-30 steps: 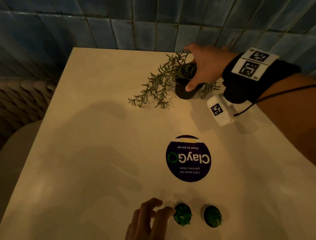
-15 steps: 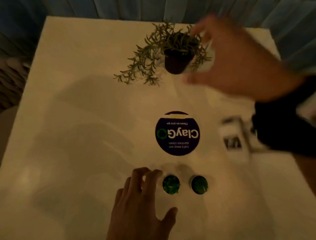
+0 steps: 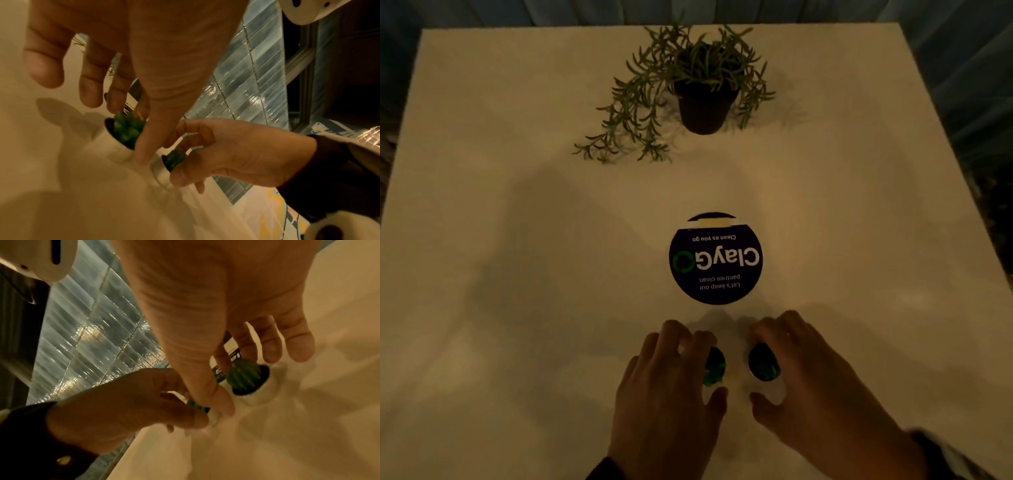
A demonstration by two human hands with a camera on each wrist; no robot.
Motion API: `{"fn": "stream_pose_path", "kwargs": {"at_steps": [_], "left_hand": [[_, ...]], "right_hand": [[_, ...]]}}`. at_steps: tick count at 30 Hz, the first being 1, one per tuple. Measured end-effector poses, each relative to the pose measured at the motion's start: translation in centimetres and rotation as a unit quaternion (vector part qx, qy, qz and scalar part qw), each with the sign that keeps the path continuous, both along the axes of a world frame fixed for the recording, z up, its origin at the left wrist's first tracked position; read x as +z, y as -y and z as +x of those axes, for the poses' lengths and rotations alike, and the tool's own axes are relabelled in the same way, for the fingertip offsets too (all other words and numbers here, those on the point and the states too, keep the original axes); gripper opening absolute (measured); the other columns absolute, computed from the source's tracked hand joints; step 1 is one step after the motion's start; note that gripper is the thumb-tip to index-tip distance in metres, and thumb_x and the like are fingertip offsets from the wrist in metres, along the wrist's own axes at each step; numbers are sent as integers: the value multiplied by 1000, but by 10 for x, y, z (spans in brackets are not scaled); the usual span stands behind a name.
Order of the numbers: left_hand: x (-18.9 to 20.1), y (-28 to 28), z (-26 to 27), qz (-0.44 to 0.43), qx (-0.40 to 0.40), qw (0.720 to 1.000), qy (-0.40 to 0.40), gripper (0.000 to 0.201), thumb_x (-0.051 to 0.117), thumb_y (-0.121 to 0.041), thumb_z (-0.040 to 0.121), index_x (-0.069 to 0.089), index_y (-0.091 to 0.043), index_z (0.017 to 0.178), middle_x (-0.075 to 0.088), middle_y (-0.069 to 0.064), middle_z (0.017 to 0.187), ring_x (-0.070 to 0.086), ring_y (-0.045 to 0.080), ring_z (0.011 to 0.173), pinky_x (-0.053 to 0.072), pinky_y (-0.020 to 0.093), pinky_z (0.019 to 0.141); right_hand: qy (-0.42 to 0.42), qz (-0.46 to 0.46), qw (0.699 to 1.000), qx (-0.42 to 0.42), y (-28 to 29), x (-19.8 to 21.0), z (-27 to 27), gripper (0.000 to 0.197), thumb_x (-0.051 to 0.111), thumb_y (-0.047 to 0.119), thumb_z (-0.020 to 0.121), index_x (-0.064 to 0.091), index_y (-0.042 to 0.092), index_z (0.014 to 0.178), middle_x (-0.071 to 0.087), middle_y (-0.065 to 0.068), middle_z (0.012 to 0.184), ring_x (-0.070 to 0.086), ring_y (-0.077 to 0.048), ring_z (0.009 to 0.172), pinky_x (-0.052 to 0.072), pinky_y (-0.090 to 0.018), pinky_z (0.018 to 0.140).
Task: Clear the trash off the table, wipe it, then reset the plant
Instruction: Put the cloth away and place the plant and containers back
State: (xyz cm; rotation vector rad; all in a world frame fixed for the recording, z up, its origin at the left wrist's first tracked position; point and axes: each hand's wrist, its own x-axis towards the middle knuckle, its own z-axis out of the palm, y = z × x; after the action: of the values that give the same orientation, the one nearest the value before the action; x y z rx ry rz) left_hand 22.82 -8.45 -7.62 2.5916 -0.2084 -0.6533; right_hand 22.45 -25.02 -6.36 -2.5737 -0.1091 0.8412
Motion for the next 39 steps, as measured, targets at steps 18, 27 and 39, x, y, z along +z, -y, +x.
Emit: {"fn": "stream_pose_path", "kwargs": {"at_steps": [18,27,39], "left_hand": [[16,-5,119,-2,30,990,139,27,65,-39,81,62,-22,102,58,-5,93,56,14,76,43,24,66],[-1,19,248,46,47,989,134,20,65,-30,77,52,-16,83,51,3,85,54,24,76,41,32,61],[-2,16,253,95,10,990,107,40,61,-27,80,59,-23,119,62,5,116,61,32,103,52,42,78]], "right_hand": [[196,19,973,-119,21,-3,100,35,74,30,70,53,24,98,59,5,92,57,-16,75,49,-32,67],[191,13,971,-143,-5,-28,241,37,79,31,65,66,15,95,68,-9,97,65,-28,90,55,-38,75],[176,-7,976,-132,-7,-28,241,38,79,25,69,65,11,101,65,-12,102,62,-32,94,52,-37,75]]}}
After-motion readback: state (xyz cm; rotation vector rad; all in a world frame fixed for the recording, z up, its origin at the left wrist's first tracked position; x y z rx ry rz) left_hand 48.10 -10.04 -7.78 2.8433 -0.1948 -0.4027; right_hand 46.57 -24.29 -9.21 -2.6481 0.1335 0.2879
